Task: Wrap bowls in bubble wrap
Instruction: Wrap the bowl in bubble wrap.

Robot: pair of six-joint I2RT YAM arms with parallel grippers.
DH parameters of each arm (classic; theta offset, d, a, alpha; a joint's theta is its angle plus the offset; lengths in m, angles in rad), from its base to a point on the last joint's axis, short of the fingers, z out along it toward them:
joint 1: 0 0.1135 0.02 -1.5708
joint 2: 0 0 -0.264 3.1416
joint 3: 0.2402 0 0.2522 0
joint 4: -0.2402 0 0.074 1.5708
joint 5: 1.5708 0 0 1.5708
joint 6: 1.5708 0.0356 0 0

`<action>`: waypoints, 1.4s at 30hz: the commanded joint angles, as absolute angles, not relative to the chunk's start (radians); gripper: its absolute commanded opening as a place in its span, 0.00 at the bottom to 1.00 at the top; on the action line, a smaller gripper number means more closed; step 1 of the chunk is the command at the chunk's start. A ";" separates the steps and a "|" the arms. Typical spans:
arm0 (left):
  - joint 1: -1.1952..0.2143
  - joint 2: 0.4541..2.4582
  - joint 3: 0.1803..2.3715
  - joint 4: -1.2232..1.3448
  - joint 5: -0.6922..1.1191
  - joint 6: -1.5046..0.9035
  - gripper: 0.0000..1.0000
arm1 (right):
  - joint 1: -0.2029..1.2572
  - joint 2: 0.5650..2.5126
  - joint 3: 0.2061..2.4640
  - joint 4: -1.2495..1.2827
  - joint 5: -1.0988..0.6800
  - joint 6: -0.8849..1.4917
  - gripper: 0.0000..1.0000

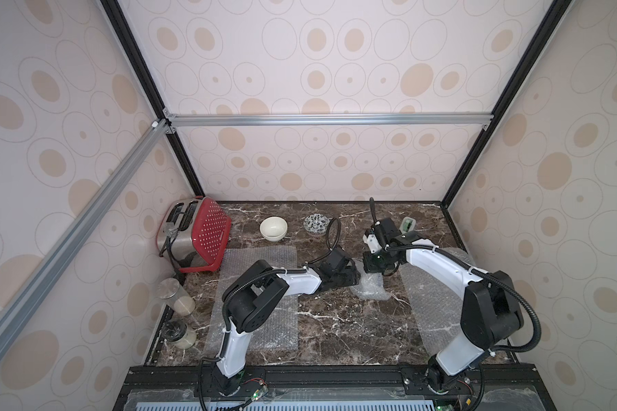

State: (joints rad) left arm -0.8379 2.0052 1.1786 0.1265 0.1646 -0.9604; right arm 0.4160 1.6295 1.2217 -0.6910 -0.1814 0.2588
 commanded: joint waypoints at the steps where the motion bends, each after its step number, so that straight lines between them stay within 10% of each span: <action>1: -0.848 2.053 1.174 0.029 0.160 -0.955 0.66 | 0.427 1.595 1.177 -0.727 -0.229 0.277 0.00; 15: -0.844 2.021 1.159 0.018 0.146 -0.954 0.66 | 0.475 1.827 1.112 -0.627 -0.069 0.317 0.00; 33: -0.831 1.770 0.968 0.135 0.169 -0.967 0.74 | 0.409 1.825 1.061 -0.537 -0.287 0.342 0.01; 42: -0.876 1.838 1.012 0.195 0.261 -0.909 0.59 | 0.389 1.794 1.091 -0.526 -0.348 0.380 0.02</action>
State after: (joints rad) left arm -0.8642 1.8030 0.9756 0.1612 0.2241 -0.9333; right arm 0.3893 1.7729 1.1133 -0.5339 -0.3431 0.3561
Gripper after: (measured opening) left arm 0.585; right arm 0.049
